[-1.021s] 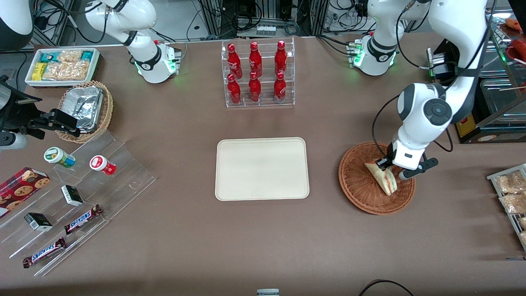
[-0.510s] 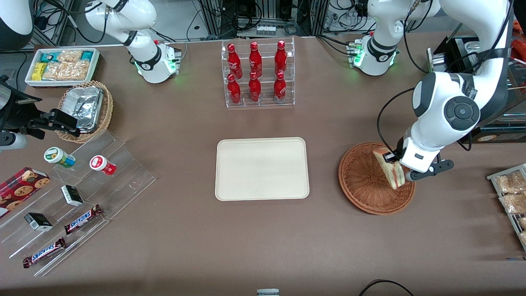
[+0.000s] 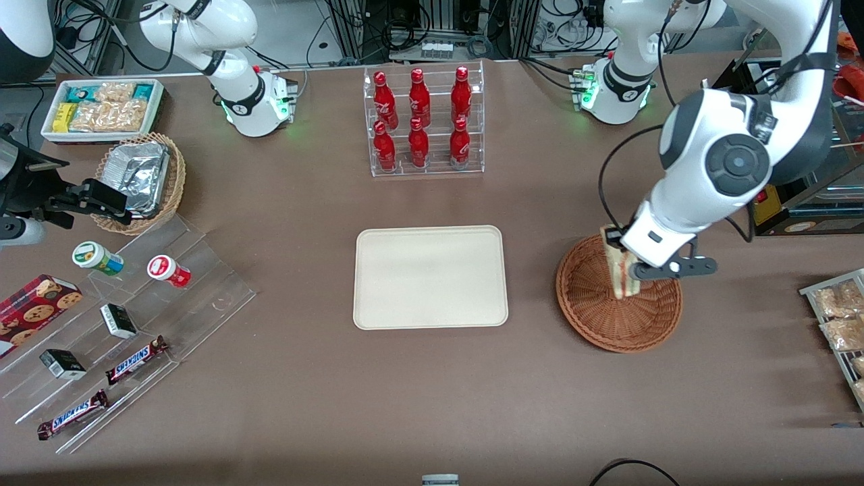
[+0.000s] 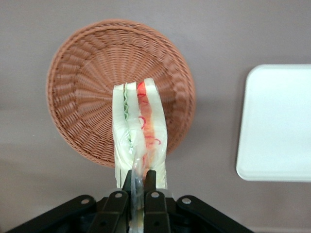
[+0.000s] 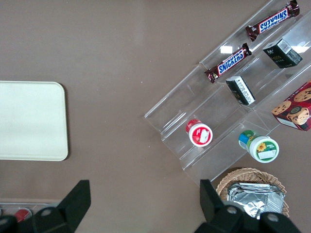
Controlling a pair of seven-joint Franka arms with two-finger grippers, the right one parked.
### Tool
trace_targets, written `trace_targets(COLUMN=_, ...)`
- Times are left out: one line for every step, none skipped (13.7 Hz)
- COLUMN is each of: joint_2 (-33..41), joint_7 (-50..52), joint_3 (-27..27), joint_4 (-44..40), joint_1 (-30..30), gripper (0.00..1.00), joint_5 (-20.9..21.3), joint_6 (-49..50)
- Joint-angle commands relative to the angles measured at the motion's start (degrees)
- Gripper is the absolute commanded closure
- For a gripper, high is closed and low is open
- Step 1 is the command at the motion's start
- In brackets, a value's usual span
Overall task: Place sandwich from basket to tray
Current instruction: 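Lift the sandwich and carry it with the left gripper over the tray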
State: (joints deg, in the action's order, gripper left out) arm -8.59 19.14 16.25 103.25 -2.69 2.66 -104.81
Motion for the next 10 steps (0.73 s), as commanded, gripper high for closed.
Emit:
trace_targets(joint_2=1.03, joint_7=-1.91, joint_3=4.47, joint_4=-0.33, joint_1=0.14, gripper=1.00, joint_5=0.68, joint_6=2.59)
trace_targets(joint_2=0.95, joint_7=-1.83, joint_3=5.97, joint_4=-0.33, joint_1=0.14, gripper=1.00, joint_5=0.50, joint_6=2.94)
trace_targets(joint_2=0.77, joint_7=-1.65, joint_3=7.29, joint_4=-0.33, joint_1=0.14, gripper=1.00, joint_5=-0.02, joint_6=2.77)
trace_targets(joint_2=0.51, joint_7=-1.48, joint_3=8.95, joint_4=-0.33, joint_1=0.14, gripper=1.00, joint_5=-0.37, joint_6=2.33)
trace_targets(joint_2=0.25, joint_7=-1.39, joint_3=10.10, joint_4=-0.33, joint_1=0.14, gripper=1.00, joint_5=-1.07, joint_6=2.16)
trace_targets(joint_2=0.16, joint_7=-1.47, joint_3=10.81, joint_4=-0.33, joint_1=0.14, gripper=1.00, joint_5=-3.08, joint_6=1.98)
trace_targets(joint_2=-0.28, joint_7=-1.47, joint_3=11.51, joint_4=-0.25, joint_1=0.14, gripper=1.00, joint_5=-5.10, joint_6=0.93)
trace_targets(joint_2=-0.89, joint_7=-1.04, joint_3=13.09, joint_4=-0.25, joint_1=0.14, gripper=1.00, joint_5=-6.17, joint_6=-0.73)
trace_targets(joint_2=-1.77, joint_7=0.44, joint_3=14.67, joint_4=0.01, joint_1=0.14, gripper=1.00, joint_5=-6.35, joint_6=-2.66)
trace_targets(joint_2=-3.00, joint_7=3.16, joint_3=16.16, joint_4=0.10, joint_1=0.06, gripper=1.00, joint_5=-6.18, joint_6=-4.94)
